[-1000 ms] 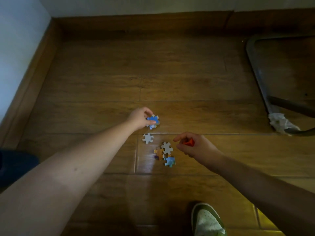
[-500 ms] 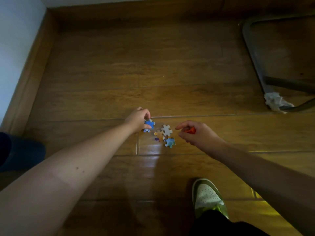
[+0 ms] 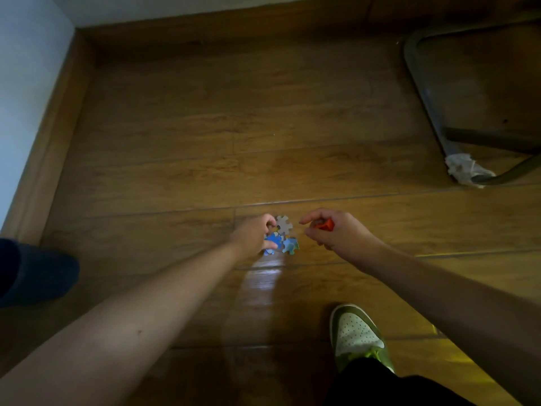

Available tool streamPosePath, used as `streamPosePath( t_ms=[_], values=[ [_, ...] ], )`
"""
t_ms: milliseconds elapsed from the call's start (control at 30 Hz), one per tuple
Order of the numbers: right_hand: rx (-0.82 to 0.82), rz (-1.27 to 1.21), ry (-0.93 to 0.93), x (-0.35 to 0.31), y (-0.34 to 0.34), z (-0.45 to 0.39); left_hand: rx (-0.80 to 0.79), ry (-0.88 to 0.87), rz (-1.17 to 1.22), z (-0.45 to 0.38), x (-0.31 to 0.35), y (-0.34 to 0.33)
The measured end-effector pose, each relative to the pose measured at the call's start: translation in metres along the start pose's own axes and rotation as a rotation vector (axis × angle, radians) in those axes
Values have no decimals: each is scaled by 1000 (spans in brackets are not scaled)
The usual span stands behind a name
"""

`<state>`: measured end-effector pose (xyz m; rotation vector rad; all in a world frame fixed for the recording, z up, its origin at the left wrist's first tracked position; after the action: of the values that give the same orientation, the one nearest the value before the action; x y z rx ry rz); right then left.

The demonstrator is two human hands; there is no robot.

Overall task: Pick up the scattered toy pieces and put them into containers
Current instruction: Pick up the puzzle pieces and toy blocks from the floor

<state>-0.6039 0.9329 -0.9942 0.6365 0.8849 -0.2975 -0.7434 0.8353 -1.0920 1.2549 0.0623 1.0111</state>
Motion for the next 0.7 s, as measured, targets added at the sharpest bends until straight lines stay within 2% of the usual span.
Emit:
streamPosePath(
  t_ms=[100,300,467,700],
  values=[
    [-8,5,7,5,3,2,62,19,-10,0,-2,-1],
    [-39,16,10,7,-3,8,64,33,-62,5,-6,4],
    [-36,19,10,1,-6,4,83,67,-7,14,-11,2],
    [-41,31,0,6,0,6,-62,195,-70,14,-28,-3]
  ],
)
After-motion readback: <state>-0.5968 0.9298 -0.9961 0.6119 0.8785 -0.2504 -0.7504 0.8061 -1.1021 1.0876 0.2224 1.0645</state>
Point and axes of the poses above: each hand's wrist, its own z-axis away from the middle knuckle, its own y-axis out of the back of the hand, x = y × z, the point moved 10 cm from there along -z, towards the middle knuckle, and after that the axes turned 14 degrees about x, right-handed, at the moved point
